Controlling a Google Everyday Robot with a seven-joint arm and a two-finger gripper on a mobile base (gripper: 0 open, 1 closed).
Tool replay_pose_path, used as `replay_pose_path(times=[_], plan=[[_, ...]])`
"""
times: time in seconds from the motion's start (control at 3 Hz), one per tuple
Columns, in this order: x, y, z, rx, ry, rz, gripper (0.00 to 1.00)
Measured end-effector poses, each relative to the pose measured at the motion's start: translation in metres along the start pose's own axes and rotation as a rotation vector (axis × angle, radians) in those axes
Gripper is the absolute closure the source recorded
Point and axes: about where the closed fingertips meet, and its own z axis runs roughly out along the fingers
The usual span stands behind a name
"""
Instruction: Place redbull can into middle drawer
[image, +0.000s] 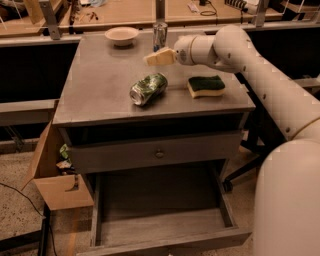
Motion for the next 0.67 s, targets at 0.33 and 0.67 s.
replay_pose_path(times=[0.33, 0.67], plan=[[-0.009, -0.023, 0.042, 0.068, -0.050, -0.008, 0.00], [-0.009, -0.055, 0.061, 0.191, -0.107, -0.014, 0.00]])
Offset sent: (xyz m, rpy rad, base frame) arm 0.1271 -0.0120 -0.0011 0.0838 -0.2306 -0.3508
